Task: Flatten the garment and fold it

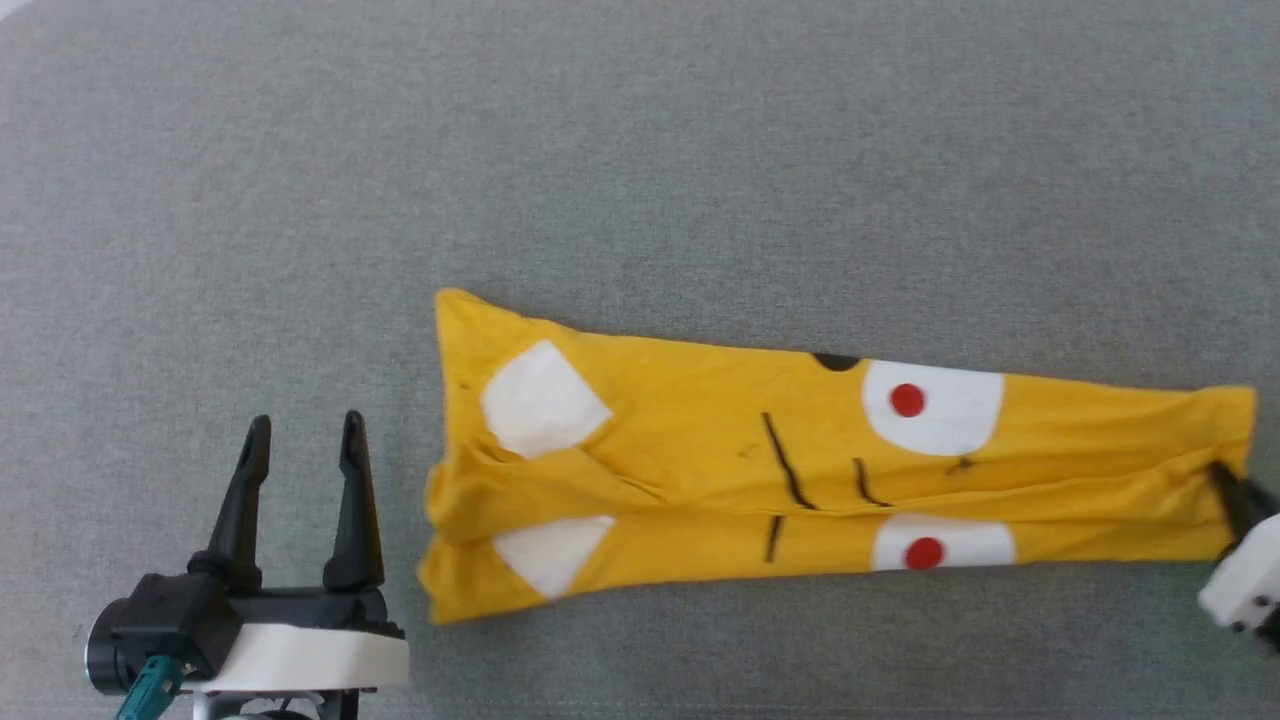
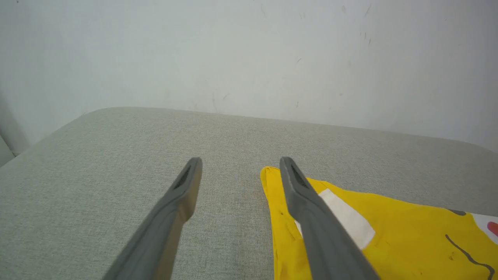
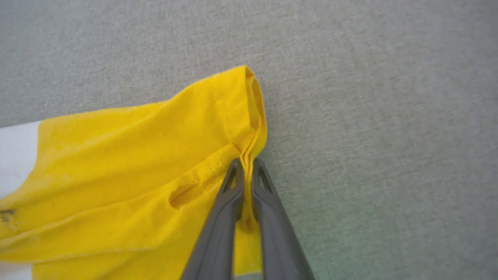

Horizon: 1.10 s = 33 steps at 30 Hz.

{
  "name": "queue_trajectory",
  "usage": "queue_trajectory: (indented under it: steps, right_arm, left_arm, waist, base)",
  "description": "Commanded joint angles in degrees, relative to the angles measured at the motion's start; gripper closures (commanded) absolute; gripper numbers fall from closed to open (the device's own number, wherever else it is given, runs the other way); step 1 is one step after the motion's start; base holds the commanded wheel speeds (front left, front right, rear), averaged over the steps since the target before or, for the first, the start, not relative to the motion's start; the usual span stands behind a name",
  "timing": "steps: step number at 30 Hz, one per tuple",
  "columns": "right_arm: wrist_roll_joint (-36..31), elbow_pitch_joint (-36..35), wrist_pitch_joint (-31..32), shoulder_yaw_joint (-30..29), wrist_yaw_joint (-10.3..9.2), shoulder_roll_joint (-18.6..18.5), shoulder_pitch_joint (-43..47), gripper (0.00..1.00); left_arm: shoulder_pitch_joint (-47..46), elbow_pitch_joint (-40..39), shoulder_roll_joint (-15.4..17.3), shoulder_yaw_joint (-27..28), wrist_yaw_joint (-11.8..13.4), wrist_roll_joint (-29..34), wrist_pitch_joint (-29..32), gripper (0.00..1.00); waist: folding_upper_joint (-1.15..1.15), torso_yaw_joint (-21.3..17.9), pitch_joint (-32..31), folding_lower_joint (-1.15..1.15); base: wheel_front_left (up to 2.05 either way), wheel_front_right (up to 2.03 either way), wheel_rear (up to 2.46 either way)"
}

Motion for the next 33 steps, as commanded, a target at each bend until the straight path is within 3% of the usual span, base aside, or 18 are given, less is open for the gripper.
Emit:
queue_trajectory:
  steps: [1,11,15,26,33]
  right_arm:
    - [-0.9,-0.5,0.1,-1.7,-0.15,-1.2,-1.5,1.00]
    - [-4.2,0.5,1.0,-9.7,-0.15,-4.8,-4.0,1.00]
    - [-4.4,-0.6,1.6,-9.0,-0.15,-5.1,-4.0,1.00]
    - [5.5,-14.8,10.3,8.9,-0.15,-1.8,0.5,1.00]
    - [7.8,-20.4,13.1,22.9,-0.15,-0.6,-2.9,1.00]
  left_arm:
    - [-0.7,0.4,-0.3,-0.2,-0.2,0.5,-0.3,0.00]
    - [-0.7,2.1,0.3,-1.0,-0.1,2.3,-0.3,0.00]
    - [-0.5,2.7,0.3,-1.3,0.1,2.7,-0.3,0.00]
    - [-0.2,3.3,-0.2,-1.8,0.5,2.5,-0.3,0.00]
    - [0.0,3.4,-0.1,-2.3,1.0,2.8,-0.3,0.00]
  waist:
    - [0.00,-0.3,-0.3,0.00]
    - [0.00,-0.6,-1.9,0.00]
    - [0.00,-0.6,-3.0,0.00]
    - [0.00,-0.5,-4.4,0.00]
    - [0.00,-0.1,-5.1,0.00]
  base:
    - [0.00,0.00,0.00]
    - [0.00,0.00,0.00]
    - [0.00,0.00,0.00]
    - [0.00,0.00,0.00]
    - [0.00,0.00,0.00]
